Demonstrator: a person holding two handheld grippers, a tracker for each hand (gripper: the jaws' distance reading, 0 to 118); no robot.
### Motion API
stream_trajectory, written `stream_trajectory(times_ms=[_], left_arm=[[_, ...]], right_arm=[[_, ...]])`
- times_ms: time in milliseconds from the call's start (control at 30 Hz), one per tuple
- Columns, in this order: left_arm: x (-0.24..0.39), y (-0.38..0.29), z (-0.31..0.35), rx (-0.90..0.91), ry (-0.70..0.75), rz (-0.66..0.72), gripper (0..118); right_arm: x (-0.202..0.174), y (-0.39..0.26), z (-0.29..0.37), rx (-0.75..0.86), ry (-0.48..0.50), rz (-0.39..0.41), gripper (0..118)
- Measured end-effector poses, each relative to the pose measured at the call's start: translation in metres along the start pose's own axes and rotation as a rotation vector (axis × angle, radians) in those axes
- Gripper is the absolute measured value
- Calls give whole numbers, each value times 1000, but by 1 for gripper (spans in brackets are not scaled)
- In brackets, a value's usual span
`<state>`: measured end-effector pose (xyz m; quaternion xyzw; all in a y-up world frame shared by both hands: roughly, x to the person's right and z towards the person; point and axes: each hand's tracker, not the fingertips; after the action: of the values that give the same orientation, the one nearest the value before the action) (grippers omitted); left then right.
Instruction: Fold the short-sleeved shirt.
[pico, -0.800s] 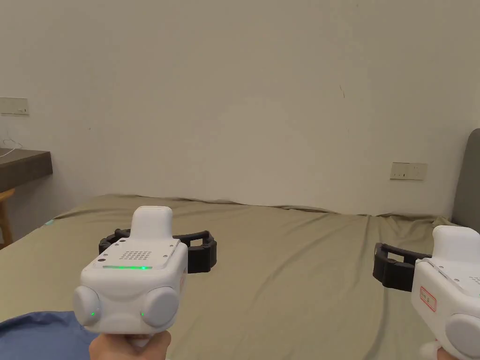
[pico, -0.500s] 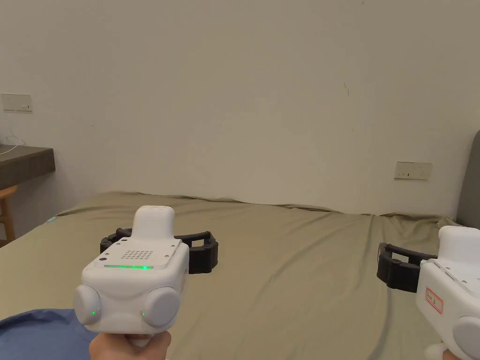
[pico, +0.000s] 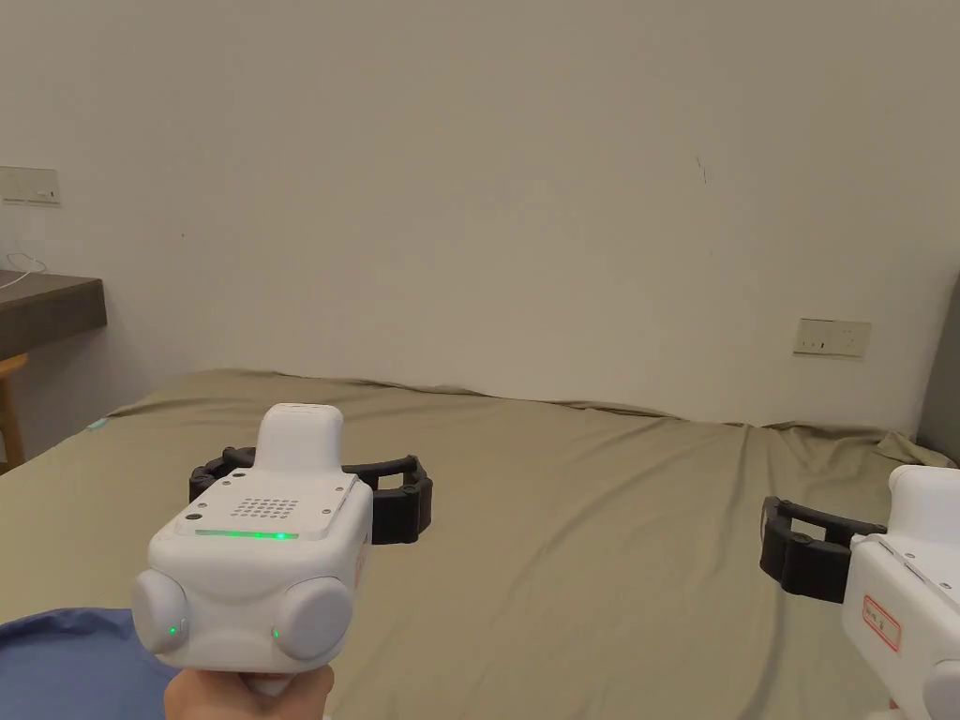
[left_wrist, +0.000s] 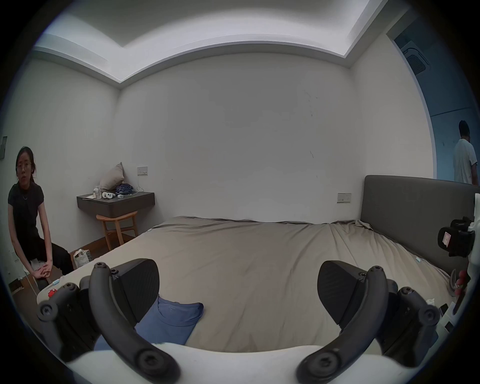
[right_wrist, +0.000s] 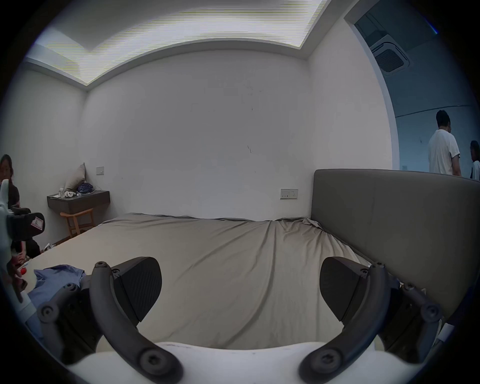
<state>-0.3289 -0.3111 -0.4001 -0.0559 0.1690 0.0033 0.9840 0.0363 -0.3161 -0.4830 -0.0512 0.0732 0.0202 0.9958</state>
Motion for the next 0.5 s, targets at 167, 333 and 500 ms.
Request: stream_trajectory(times_ms=[167,333,500], left_arm=[[5,3,1,12,-16,-1,118],[9,7,4,38,-12,-20,118],[9,6,2,36,-5,-28,118]], right_arm=[[-1,3,0,3,6,6,118],[0,6,2,6,12,-5,118],[3,5,2,3,10,-14,118]])
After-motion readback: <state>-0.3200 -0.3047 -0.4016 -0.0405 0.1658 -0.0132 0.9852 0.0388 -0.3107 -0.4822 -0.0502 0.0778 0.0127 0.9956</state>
